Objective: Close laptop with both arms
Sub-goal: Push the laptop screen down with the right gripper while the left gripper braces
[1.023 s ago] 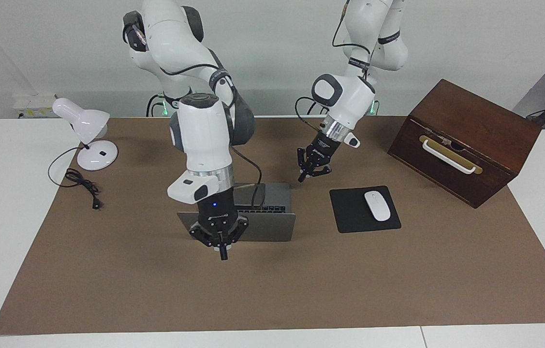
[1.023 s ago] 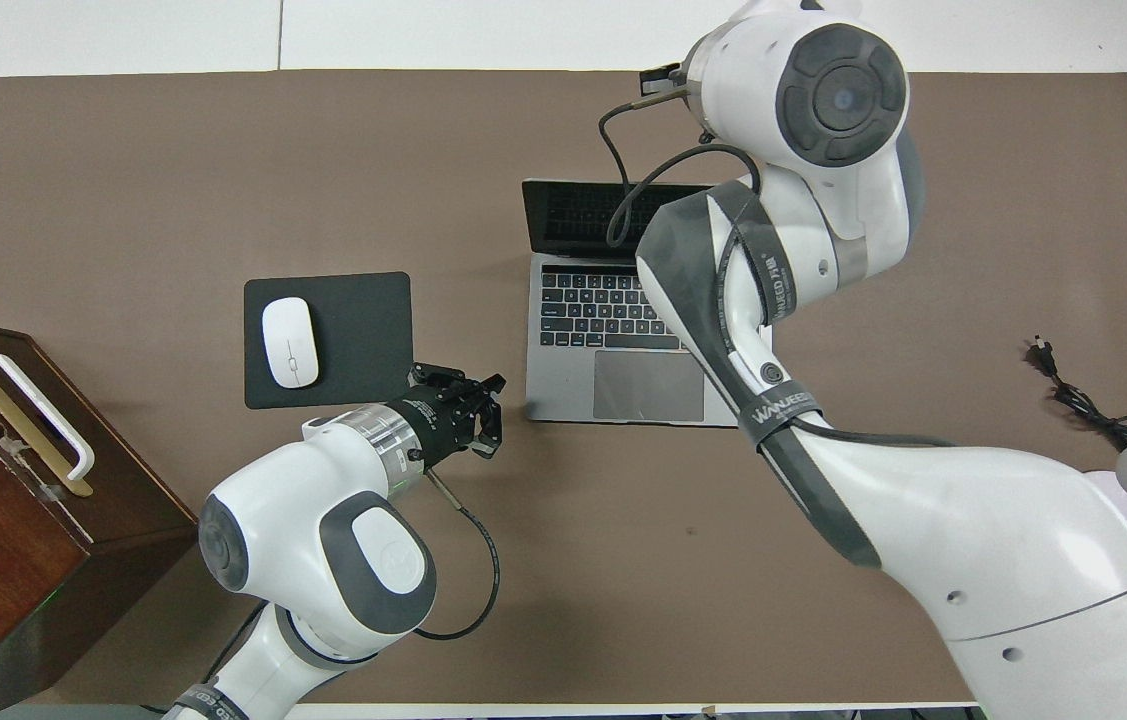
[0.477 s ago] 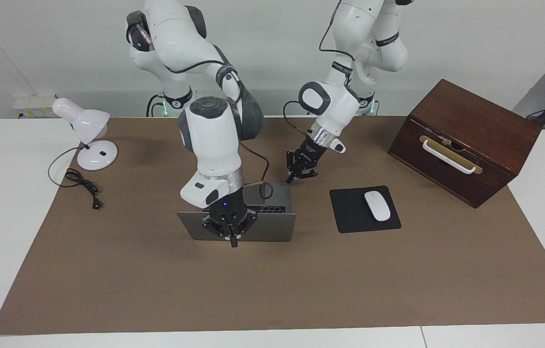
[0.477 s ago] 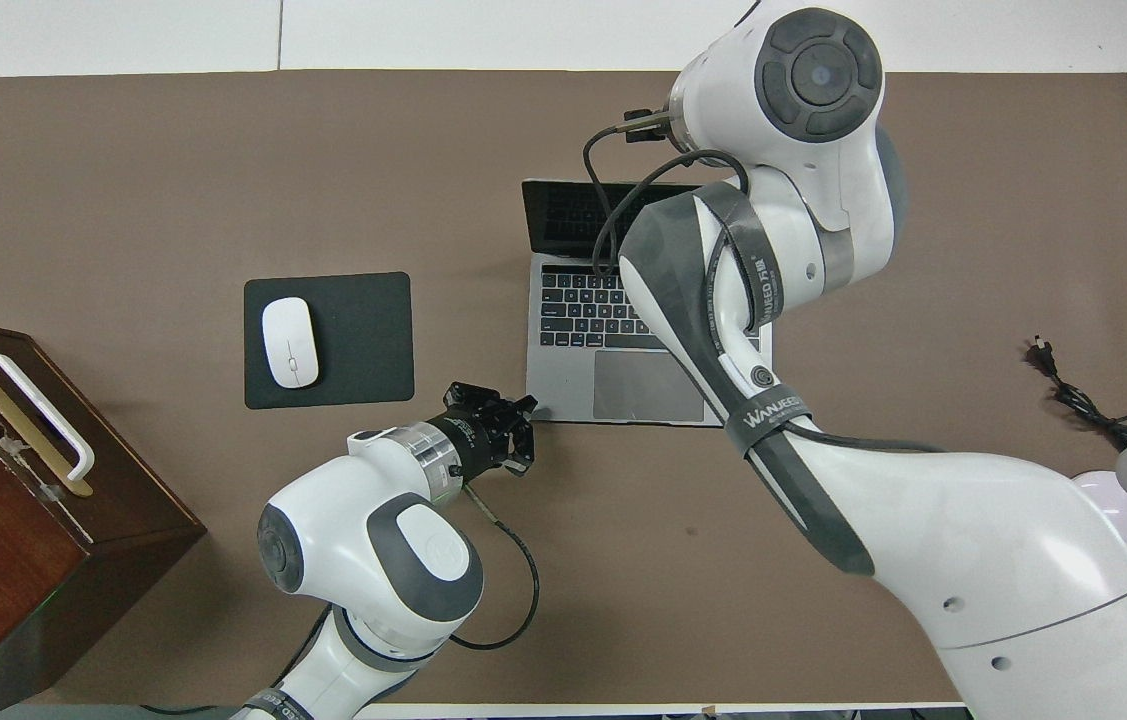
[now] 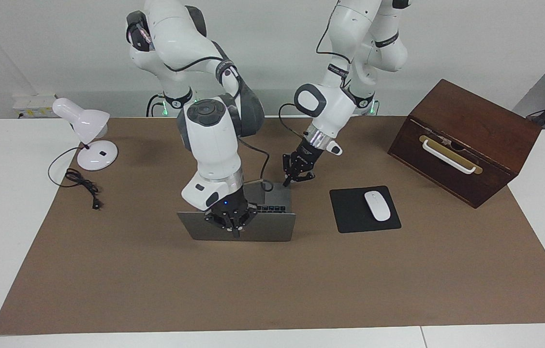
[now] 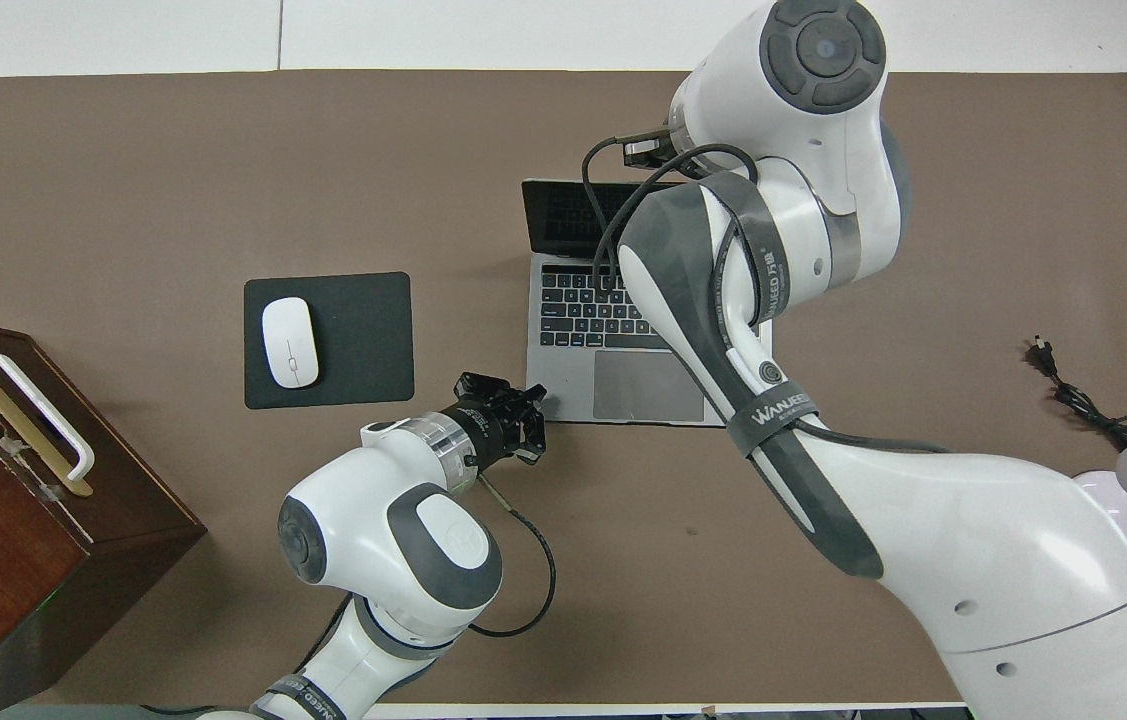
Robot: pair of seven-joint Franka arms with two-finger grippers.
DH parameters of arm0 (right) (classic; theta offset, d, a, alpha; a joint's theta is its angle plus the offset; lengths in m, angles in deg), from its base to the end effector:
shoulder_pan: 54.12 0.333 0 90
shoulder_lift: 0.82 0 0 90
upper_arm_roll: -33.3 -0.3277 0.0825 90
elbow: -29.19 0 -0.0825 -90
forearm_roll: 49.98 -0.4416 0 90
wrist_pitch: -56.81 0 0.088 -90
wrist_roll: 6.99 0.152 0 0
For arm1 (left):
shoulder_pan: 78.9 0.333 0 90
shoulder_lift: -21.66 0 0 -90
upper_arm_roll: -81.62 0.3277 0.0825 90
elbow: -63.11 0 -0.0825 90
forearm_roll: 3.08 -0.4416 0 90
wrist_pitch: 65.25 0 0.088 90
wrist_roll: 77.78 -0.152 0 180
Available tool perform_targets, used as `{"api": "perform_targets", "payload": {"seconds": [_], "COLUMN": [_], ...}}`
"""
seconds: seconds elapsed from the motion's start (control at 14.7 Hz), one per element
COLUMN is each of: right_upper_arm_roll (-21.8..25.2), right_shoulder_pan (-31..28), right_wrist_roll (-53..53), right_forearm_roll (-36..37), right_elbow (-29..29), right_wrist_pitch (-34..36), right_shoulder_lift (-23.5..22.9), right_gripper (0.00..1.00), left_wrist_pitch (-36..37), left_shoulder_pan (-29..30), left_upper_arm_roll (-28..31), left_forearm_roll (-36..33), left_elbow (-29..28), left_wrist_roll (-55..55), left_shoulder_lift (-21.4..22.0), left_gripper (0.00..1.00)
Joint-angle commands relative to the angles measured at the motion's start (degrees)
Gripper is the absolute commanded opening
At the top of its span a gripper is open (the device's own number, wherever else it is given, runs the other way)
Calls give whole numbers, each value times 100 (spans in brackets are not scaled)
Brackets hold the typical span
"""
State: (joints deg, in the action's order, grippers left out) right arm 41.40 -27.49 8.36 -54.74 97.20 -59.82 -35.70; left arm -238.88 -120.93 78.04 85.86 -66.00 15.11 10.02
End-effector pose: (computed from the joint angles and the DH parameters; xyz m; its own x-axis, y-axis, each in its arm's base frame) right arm 0.7707 0.2955 0.4131 0.9708 0.0530 0.2340 0.0700 -0.9955 -0.0647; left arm 0.4648 -0.3748 0.2232 -0.5727 0.5271 -0.6279 0.7397 0.6624 -0.1186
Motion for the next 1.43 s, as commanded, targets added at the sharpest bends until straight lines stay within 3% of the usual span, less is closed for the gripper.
{"api": "perform_targets", "payload": {"seconds": [0.0,1.16,1.36], "right_upper_arm_roll": [34,34,331], "right_shoulder_pan": [-9,-26,-44], "right_wrist_roll": [-6,-24,-50], "right_forearm_roll": [-235,-438,-1130], "right_elbow": [-130,-201,-201], "right_wrist_pitch": [307,729,1238], "right_shoulder_lift": [-36,-10,-1], "right_gripper": [0,0,0], "left_wrist_pitch": [-189,-330,-330], "left_shoulder_pan": [-147,-332,-332], "left_upper_arm_roll": [77,77,77], "left_forearm_roll": [194,177,177], "left_elbow": [255,229,220], "left_wrist_roll": [-148,-148,-148], "left_shoulder_lift": [-286,-498,-506], "left_gripper": [0,0,0]}}
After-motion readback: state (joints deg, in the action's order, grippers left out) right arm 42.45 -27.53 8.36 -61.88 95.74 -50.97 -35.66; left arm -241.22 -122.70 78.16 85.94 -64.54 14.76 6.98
